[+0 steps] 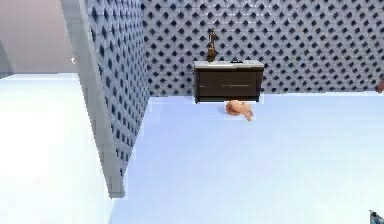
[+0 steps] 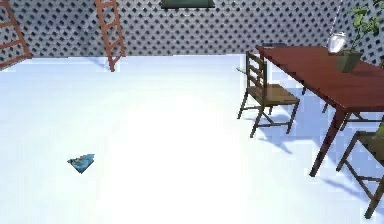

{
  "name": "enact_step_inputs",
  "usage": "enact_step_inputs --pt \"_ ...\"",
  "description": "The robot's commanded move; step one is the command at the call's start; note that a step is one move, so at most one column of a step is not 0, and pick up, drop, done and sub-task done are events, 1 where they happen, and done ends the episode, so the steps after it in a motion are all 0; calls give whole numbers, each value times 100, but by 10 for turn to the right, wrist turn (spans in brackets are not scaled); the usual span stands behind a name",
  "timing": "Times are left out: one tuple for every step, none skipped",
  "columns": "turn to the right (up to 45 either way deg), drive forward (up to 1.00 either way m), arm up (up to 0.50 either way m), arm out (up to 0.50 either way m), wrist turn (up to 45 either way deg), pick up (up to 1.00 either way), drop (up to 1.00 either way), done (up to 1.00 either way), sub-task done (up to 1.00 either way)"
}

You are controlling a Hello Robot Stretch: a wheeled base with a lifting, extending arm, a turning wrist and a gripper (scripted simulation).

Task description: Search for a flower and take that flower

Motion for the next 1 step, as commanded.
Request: enact_step_inputs --pt "0 100 0 0 0 0 0 0 0"
